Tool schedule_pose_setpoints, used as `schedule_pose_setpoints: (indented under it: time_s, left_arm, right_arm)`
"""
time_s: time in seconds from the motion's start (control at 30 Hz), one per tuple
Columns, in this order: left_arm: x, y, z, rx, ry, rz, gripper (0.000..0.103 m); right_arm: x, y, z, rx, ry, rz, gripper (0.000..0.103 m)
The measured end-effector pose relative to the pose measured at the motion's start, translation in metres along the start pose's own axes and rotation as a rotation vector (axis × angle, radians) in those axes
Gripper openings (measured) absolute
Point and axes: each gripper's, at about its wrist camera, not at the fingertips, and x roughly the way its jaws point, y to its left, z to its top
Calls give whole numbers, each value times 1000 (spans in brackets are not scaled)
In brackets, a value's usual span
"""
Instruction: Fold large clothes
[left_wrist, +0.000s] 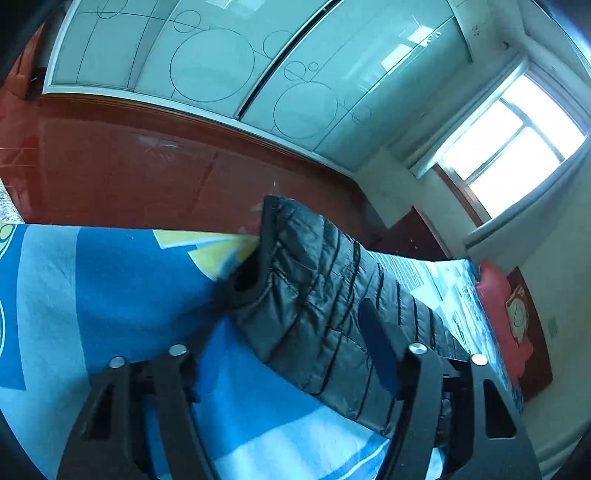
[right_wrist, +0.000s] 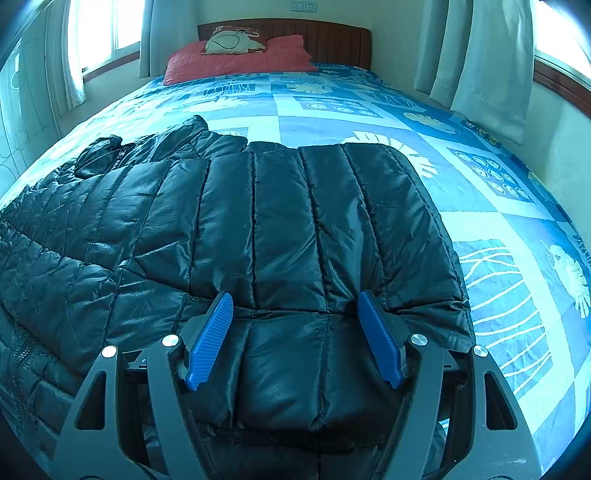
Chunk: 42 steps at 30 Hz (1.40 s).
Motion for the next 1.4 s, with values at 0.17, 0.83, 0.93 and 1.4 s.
schedule_pose_setpoints:
  time_s: [0.17,0.83,0.93,1.4]
  left_arm:
    - [-1,1,8,1,-10,25,16]
    - [-50,-234,-113,595,20,-231,5]
    - [-54,-273,-163,679,82,-293,5]
    - [-71,-400,-370,973,325,-513,5]
  right_arm:
    - [0,0,0,0,-1,0,70]
    - [-1,-4,2,15,-9,16,70]
    - [-1,-4,1,20,-11,20,70]
    - [-2,-8,-2,48,-23,50,70]
